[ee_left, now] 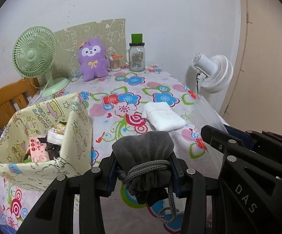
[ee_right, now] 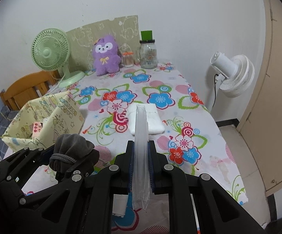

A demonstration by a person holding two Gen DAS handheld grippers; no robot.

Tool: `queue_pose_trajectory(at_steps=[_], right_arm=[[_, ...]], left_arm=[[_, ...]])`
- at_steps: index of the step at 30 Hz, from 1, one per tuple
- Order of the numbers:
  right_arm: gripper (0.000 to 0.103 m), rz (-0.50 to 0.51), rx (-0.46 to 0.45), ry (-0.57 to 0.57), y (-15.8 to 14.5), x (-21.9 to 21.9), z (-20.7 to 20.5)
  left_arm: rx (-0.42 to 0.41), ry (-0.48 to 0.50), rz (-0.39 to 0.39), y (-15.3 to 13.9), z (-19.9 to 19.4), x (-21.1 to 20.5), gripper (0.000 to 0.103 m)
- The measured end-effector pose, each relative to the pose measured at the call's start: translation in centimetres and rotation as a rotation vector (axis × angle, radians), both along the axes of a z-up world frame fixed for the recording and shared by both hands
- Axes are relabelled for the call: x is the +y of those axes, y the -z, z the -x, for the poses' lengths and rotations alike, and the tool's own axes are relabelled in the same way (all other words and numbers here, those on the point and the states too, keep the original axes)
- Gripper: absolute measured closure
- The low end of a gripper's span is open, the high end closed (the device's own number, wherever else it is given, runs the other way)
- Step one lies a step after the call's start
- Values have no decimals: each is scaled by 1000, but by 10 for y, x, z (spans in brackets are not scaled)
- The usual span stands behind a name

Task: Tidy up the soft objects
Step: 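Lift and carry the pouch and plastic sleeve over the fabric box with both tools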

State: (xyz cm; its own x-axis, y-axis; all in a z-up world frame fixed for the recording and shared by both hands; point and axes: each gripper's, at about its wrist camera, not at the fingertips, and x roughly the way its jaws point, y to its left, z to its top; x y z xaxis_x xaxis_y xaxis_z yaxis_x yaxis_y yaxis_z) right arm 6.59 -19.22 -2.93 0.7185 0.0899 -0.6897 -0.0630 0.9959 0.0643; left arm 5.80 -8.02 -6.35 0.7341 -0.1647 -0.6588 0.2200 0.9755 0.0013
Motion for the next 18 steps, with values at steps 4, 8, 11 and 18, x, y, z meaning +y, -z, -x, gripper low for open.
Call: queue_pose_trajectory(at_steps=[4, 8, 11, 18], right_arm=[[87, 8, -15, -1, -8, 4, 4], [87, 11, -24, 0, -14, 8, 8], [87, 16, -33, 0, -21, 13, 9], [87, 26, -54, -8, -35, 22, 13]], left_arm=[[-13, -3, 2, -7, 4, 3, 58], [-23, -5, 2, -13, 8, 7, 58], [-32, -9, 3, -18, 10, 11, 58], [-50, -14, 7, -30, 14, 20, 58]])
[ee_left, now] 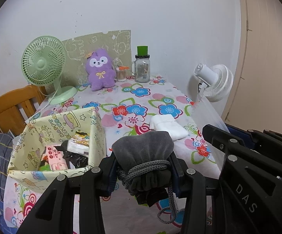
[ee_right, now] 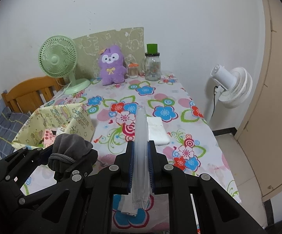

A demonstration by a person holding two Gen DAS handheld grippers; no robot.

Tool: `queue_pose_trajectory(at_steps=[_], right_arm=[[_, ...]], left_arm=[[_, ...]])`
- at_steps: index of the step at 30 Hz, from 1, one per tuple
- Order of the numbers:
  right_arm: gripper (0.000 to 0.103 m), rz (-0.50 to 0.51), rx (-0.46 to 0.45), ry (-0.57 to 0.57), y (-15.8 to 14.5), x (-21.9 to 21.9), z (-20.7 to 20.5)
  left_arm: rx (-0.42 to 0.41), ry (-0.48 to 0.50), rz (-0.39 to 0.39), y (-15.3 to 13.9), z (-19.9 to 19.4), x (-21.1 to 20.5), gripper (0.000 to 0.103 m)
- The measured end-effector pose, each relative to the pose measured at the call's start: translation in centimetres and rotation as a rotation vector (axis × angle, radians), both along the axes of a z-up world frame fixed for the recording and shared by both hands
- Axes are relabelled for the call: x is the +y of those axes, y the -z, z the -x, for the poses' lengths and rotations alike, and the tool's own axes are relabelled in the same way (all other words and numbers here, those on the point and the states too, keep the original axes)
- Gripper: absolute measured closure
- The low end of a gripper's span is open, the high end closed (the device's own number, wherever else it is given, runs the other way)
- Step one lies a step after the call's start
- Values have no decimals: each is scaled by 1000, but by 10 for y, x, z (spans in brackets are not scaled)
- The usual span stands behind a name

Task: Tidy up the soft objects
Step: 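Lift and carry the pouch and plastic sleeve over the fabric box with both tools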

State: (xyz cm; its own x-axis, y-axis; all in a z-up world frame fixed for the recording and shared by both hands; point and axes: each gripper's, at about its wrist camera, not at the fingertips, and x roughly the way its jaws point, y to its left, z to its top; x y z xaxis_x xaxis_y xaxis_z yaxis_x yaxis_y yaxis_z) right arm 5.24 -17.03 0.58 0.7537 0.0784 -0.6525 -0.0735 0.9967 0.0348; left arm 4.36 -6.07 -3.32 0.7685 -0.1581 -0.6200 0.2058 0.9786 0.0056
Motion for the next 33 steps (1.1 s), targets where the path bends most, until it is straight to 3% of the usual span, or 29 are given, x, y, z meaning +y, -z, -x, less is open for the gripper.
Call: queue_pose_trajectory(at_steps=[17, 33], right_arm=[[87, 22, -35, -51, -26, 35, -1], [87, 41, -22, -98, -30, 78, -21]], left_arm=[[-43, -17, -4, -27, 5, 25, 58], [-40, -55, -9, -29, -10, 61, 58]])
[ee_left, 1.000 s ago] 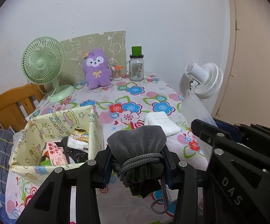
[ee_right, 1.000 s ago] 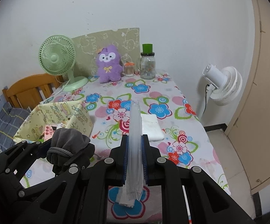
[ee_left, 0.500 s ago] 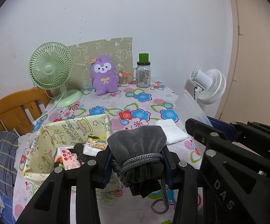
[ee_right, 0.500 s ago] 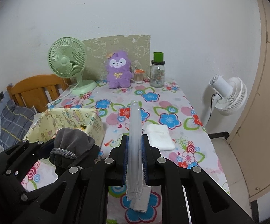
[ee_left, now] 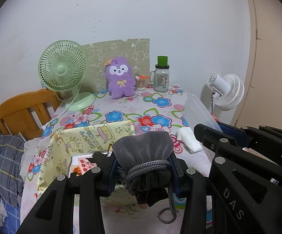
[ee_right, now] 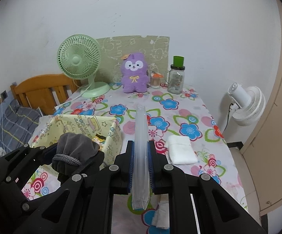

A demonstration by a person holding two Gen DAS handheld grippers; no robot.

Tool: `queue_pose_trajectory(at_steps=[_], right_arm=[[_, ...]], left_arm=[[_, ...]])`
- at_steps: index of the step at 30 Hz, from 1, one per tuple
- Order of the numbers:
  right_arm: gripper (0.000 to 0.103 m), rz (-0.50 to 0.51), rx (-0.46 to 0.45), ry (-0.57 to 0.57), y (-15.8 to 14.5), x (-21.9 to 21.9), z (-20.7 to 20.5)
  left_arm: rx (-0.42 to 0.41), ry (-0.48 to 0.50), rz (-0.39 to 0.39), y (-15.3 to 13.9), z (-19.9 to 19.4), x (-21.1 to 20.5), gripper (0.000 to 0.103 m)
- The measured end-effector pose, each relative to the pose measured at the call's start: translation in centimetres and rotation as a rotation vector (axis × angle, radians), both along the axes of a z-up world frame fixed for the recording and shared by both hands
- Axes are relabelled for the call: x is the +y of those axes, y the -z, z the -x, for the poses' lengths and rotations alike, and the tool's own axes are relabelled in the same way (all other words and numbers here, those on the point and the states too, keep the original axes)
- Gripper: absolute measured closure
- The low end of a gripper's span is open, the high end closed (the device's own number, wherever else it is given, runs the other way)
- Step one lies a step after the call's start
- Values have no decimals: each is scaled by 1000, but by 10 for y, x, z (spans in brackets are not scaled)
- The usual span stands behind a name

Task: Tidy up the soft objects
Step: 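Lift and carry the pouch and plastic sleeve over the fabric box with both tools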

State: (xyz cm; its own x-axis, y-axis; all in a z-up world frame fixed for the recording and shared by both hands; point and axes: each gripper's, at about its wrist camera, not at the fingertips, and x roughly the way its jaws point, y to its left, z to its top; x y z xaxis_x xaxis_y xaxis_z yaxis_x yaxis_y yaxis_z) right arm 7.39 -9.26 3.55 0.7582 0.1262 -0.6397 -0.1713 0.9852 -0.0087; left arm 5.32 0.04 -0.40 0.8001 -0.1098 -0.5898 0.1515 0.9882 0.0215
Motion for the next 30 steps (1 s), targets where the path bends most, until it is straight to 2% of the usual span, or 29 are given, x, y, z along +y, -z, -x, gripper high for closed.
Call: queue_pose_trajectory(at_steps=[30], right_arm=[[87, 49, 69, -111, 23, 74, -57]], left_arm=[[67, -75, 34, 23, -50, 68, 58]])
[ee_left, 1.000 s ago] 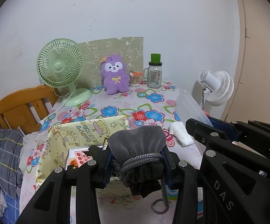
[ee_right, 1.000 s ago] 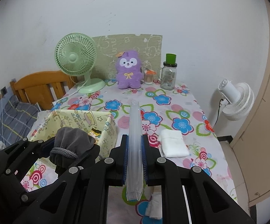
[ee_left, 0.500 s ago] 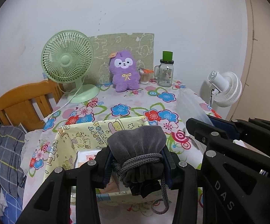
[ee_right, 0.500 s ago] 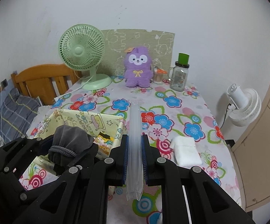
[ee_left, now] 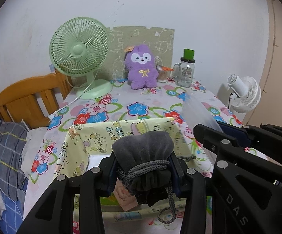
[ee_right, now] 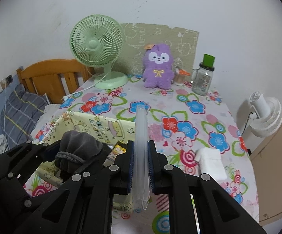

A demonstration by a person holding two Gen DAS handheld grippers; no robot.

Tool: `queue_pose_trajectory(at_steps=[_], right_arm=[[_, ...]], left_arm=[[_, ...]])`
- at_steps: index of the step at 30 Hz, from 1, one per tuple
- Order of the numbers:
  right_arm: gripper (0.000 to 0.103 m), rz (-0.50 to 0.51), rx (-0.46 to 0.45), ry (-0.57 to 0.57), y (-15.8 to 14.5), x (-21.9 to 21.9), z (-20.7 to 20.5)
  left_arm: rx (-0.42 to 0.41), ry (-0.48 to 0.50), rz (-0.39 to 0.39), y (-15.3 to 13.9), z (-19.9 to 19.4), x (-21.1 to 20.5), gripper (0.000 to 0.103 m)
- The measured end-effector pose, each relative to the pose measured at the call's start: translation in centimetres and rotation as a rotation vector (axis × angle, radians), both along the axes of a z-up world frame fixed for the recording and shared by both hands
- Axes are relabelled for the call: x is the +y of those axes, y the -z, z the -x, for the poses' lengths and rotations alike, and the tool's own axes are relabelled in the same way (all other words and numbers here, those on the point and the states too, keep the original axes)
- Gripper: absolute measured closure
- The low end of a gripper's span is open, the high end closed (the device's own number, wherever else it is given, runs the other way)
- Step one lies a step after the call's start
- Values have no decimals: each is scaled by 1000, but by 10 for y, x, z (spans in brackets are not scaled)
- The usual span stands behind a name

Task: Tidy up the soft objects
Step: 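Lift and carry the pouch and plastic sleeve over the fabric box with both tools, then lower the pouch and sleeve into the fabric box and open both tools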

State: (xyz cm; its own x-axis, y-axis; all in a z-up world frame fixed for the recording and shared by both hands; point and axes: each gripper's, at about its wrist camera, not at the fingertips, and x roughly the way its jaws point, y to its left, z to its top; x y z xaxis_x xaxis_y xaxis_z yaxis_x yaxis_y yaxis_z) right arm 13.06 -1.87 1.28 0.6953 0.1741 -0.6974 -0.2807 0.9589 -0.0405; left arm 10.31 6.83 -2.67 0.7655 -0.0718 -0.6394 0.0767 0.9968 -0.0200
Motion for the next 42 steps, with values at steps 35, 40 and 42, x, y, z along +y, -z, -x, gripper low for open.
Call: queue_pose_trajectory(at_steps=[35, 40, 42], right_arm=[[32, -21, 63, -24, 33, 30, -25], [30, -25, 54, -19, 28, 26, -18], [29, -27, 50, -16, 27, 24, -15]], left_arm=[[117, -75, 15, 34, -26, 40, 16], [107, -74, 11, 29, -20, 36, 15], [103, -73, 5, 28, -17, 33, 15]])
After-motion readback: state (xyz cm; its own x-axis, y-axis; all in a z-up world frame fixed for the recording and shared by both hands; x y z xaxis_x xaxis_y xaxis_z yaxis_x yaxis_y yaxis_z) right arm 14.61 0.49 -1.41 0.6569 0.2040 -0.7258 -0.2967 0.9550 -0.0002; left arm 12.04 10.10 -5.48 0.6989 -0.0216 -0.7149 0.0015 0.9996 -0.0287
